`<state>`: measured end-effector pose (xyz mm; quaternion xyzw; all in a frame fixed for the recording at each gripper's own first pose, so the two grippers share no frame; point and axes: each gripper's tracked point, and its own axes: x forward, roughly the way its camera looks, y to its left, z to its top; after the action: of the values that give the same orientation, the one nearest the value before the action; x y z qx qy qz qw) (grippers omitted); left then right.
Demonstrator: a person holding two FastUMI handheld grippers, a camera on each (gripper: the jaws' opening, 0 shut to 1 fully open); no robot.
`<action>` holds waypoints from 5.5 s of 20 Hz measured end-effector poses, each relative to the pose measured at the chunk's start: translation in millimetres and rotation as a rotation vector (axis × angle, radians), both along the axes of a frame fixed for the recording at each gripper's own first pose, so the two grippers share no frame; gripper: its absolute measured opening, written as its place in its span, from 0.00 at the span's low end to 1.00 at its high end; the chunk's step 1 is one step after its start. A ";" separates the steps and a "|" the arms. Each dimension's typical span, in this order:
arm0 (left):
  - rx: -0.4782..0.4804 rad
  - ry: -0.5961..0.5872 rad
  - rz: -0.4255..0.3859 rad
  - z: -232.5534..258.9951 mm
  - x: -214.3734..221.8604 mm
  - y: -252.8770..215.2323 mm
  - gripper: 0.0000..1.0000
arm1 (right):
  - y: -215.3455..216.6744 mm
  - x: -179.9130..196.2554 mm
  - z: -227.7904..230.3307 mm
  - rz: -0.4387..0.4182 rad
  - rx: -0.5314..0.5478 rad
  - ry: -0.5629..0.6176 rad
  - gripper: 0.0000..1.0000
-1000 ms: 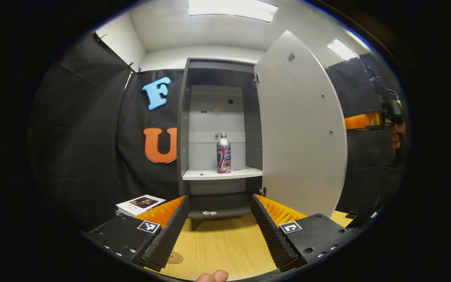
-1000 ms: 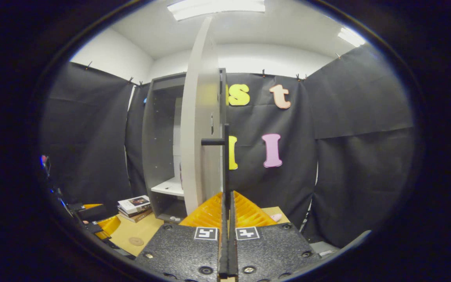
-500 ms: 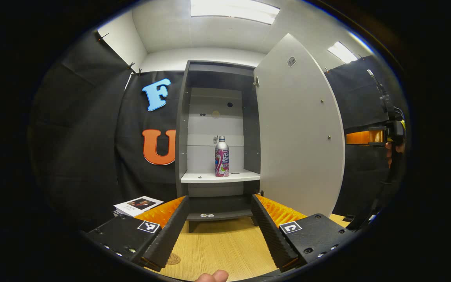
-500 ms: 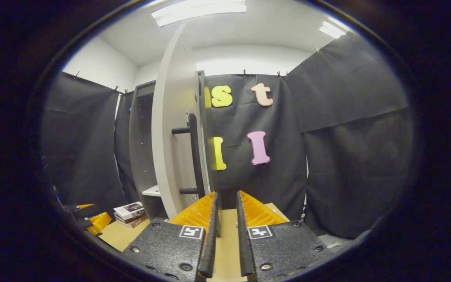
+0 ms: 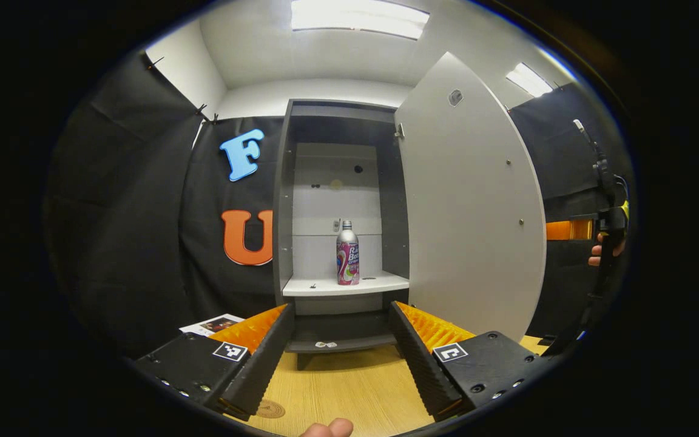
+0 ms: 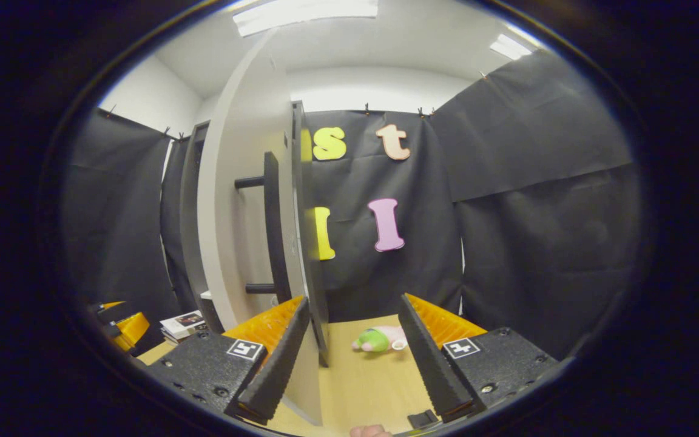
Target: Open the cabinet door with the right hand, grasp the bottle in the cabinet with the left hand and place it on the coaster, then close the cabinet door with the right hand.
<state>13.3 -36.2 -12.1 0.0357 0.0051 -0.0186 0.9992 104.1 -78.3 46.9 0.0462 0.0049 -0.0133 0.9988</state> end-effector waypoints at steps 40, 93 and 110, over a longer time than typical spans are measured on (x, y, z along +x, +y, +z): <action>-0.026 0.042 0.026 -24.9 383.1 -9.9 0.95 | -31.0 50.1 -32.8 -0.094 -0.061 0.126 0.93; -0.007 0.040 0.234 -113.3 58.2 122.3 0.72 | -7.2 52.6 -43.2 0.008 -0.067 0.070 0.93; -0.017 0.110 0.519 -266.3 7.2 205.4 0.73 | -12.2 43.7 -33.5 -0.003 -0.020 0.053 0.93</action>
<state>20.4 169.2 -278.4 0.0237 0.0680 0.2364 0.9690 147.8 -90.5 13.4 0.0361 0.0312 -0.0162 0.9987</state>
